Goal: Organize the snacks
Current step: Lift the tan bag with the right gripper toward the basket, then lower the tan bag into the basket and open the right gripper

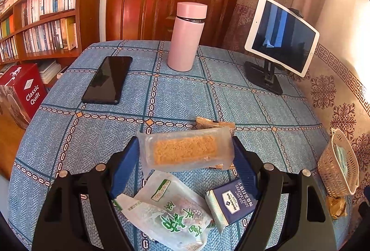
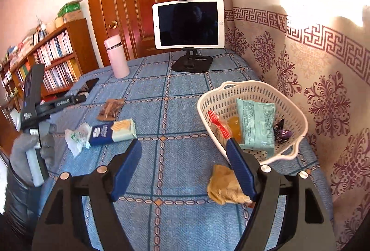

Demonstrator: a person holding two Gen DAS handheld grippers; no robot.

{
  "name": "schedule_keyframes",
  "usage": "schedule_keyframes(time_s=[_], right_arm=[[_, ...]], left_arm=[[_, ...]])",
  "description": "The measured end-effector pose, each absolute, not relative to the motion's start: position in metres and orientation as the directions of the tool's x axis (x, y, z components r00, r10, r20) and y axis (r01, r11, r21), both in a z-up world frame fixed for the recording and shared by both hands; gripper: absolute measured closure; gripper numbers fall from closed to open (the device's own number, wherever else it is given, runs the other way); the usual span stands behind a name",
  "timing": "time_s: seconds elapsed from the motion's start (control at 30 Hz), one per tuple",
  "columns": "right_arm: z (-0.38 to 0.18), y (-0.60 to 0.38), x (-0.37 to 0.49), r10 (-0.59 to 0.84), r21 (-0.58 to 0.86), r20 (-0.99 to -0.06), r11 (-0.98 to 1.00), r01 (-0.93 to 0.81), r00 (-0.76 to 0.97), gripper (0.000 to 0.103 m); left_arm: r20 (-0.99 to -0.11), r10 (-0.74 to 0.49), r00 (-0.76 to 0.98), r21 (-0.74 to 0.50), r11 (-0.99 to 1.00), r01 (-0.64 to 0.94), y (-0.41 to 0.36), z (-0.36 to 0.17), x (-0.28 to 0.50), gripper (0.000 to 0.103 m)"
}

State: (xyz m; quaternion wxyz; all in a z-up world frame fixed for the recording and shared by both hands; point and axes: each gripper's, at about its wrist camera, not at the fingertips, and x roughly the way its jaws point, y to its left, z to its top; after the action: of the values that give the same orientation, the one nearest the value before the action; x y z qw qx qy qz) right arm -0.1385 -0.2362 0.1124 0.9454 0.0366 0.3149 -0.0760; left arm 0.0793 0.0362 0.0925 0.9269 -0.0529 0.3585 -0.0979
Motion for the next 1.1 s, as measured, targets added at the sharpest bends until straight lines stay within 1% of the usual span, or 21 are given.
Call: schedule_keyframes(time_s=[0.1,0.13,0.23,0.27,0.4,0.53,0.63,0.77,0.87,0.93,1.03,1.1], right_arm=[[0.099,-0.239,-0.157,-0.18,-0.044,-0.624,0.98,0.196,0.761,0.024],[0.094,-0.244,-0.161,-0.2,-0.054,-0.632,0.975,0.216,0.748,0.022],[0.078,-0.27,-0.167,-0.228,-0.022,-0.668,0.958,0.287,0.708,0.018],[0.072,-0.279,-0.167,-0.217,0.005,-0.683,0.954,0.301,0.697,0.014],[0.05,-0.308,-0.157,-0.159,0.101,-0.732,0.936,0.337,0.662,0.013],[0.042,-0.321,-0.138,-0.095,0.196,-0.745,0.915,0.352,0.661,0.01],[0.034,-0.319,-0.119,-0.098,0.173,-0.772,0.919,0.355,0.628,0.005],[0.016,-0.316,-0.1,-0.126,0.118,-0.819,0.918,0.378,0.56,0.005],[0.014,-0.31,-0.099,-0.158,0.074,-0.814,0.926,0.369,0.559,0.005],[0.014,-0.309,-0.101,-0.161,0.074,-0.809,0.926,0.37,0.565,0.005],[0.017,-0.309,-0.109,-0.158,0.08,-0.805,0.926,0.369,0.571,0.013],[0.02,-0.307,-0.116,-0.149,0.084,-0.804,0.93,0.358,0.576,0.015]], left_arm=[[-0.651,-0.222,0.726,-0.166,0.975,0.149,0.035,0.094,0.078,0.023],[-0.649,-0.222,0.727,-0.165,0.975,0.151,0.034,0.094,0.077,0.023],[-0.648,-0.222,0.728,-0.159,0.975,0.156,0.031,0.094,0.075,0.023],[-0.647,-0.223,0.729,-0.158,0.975,0.158,0.03,0.095,0.075,0.023],[-0.646,-0.225,0.729,-0.146,0.974,0.172,0.024,0.094,0.072,0.023],[-0.649,-0.225,0.727,-0.136,0.974,0.18,0.019,0.092,0.071,0.023],[-0.652,-0.224,0.724,-0.135,0.974,0.18,0.019,0.091,0.071,0.023],[-0.656,-0.223,0.721,-0.141,0.975,0.173,0.022,0.089,0.074,0.023],[-0.659,-0.221,0.719,-0.146,0.975,0.166,0.024,0.088,0.076,0.023],[-0.661,-0.221,0.717,-0.146,0.975,0.166,0.024,0.087,0.076,0.023],[-0.663,-0.221,0.716,-0.142,0.975,0.169,0.022,0.086,0.076,0.023],[-0.662,-0.222,0.716,-0.14,0.975,0.172,0.021,0.086,0.076,0.023]])
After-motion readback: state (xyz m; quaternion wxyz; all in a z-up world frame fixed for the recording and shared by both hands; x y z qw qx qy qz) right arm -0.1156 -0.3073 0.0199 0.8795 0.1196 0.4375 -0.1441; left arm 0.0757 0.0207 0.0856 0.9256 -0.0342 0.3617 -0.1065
